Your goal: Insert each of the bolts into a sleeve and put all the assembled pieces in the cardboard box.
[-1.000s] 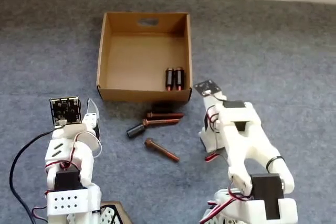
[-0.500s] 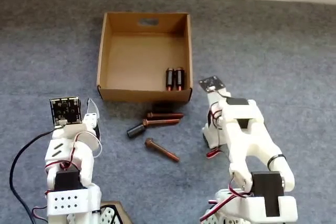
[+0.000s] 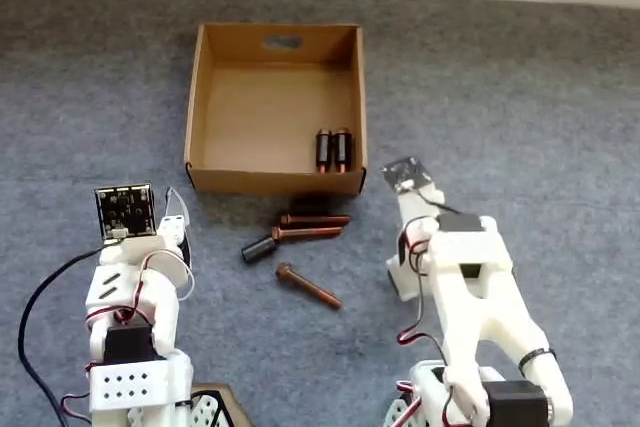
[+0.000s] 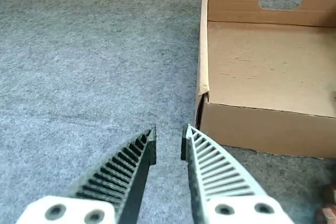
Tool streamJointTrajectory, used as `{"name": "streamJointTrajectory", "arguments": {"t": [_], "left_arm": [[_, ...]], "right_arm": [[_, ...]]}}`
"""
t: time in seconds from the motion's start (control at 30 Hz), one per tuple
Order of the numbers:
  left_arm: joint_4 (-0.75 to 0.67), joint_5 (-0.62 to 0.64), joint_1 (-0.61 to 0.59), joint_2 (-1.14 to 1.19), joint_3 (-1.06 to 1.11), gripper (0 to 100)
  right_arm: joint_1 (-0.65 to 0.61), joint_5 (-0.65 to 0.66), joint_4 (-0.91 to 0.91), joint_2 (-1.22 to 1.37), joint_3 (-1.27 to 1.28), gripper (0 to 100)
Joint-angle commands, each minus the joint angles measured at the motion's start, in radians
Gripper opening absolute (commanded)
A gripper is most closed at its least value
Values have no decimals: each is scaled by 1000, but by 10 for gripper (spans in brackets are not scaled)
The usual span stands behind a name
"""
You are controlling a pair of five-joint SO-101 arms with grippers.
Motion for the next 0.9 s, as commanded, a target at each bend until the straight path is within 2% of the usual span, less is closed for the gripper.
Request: {"name": "streamJointTrajectory", "arguments": {"t": [0.0,0.33,0.57,0.87], "left_arm": [[-17,-6,-2,-12,21,104],[-17,-6,-2,-12,21,104],[-17,-6,-2,-12,21,104],[-17,-6,-2,-12,21,104]], "right_arm": [[-4,9,7,21,-7,143],[-7,12,1,41,-94,142],[-1,140,-1,42,-50,142],[-5,150,-51,42,-8,142]]}}
